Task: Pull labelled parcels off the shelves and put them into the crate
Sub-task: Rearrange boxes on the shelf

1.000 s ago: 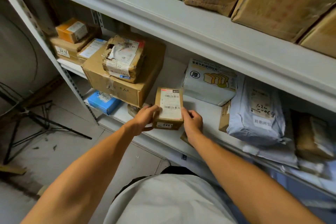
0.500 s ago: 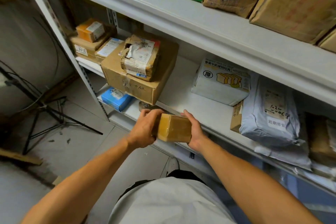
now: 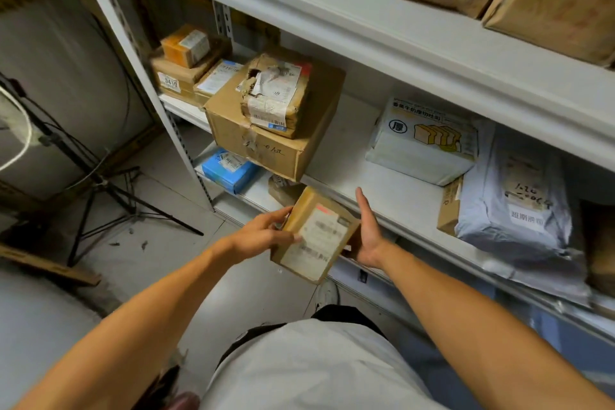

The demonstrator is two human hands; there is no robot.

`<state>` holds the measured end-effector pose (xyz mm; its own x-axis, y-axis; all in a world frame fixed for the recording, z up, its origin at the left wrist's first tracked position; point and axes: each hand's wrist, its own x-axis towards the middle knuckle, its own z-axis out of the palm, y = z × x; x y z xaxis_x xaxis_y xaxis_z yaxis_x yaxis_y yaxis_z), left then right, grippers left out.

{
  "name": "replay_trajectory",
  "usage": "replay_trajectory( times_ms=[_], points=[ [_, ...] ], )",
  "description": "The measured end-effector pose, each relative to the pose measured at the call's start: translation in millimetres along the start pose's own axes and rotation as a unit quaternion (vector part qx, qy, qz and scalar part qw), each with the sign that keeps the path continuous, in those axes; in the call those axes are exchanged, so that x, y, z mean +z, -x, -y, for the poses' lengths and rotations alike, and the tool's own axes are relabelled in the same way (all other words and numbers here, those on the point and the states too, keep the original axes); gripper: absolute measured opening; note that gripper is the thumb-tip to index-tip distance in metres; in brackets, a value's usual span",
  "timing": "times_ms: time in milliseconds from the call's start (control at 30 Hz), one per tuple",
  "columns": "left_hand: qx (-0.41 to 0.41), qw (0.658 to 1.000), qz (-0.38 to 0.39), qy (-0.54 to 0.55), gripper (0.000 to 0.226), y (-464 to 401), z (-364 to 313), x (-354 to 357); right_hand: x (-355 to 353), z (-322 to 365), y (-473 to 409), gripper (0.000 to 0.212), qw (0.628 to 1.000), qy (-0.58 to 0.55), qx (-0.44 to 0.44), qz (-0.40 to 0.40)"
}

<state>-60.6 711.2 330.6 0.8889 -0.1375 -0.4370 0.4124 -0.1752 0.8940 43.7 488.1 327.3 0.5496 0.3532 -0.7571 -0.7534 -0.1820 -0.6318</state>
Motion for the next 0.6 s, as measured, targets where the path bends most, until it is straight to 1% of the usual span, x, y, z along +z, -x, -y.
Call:
replay_trajectory(
  times_ms=[67, 167, 267, 333, 400, 433, 500, 567, 600],
  points=[
    [-0.078, 0.993, -0.004, 0.092, 0.066, 1.9, 0.1, 0.0, -5.8, -3.7, 0.7, 0.095, 1.000, 0.001, 0.003, 0.012],
    [-0.152, 0.965, 0.023, 0.211, 0.063, 0.1, -3.2, 2.1, -7.9, -12.5, 4.5, 0.094, 0.999, 0.022, -0.020, 0.028],
    [-0.180, 0.932, 0.094, 0.300, 0.067, -6.5, -8.6, 1.1, -2.1, -10.8, 11.5, 0.101, 0.998, 0.028, -0.046, 0.042],
    [-0.185, 0.920, 0.107, 0.328, 0.069, -10.7, -10.8, -0.5, -2.4, -6.2, 14.3, 0.098, 0.996, 0.014, -0.075, 0.039],
    [-0.192, 0.917, 0.097, 0.336, 0.070, -12.6, -14.9, -0.5, -4.0, -1.0, 16.4, 0.091, 0.995, 0.015, -0.089, 0.041],
    [-0.195, 0.917, 0.083, 0.338, 0.069, -13.9, -17.6, 0.3, -5.2, 0.5, 16.2, 0.092, 0.995, 0.019, -0.091, 0.045],
    [-0.185, 0.924, 0.024, 0.335, 0.062, -19.9, -24.5, 0.8, -6.9, 2.7, 15.0, 0.102, 0.994, 0.033, -0.090, 0.049],
    [-0.150, 0.935, -0.035, 0.319, 0.056, -30.0, -33.7, -0.7, -8.3, 3.4, 13.0, 0.114, 0.994, 0.037, -0.074, 0.067],
    [-0.128, 0.944, -0.052, 0.300, 0.055, -34.5, -38.5, -1.3, -8.5, 4.1, 13.8, 0.119, 0.994, 0.033, -0.062, 0.081]
  ],
)
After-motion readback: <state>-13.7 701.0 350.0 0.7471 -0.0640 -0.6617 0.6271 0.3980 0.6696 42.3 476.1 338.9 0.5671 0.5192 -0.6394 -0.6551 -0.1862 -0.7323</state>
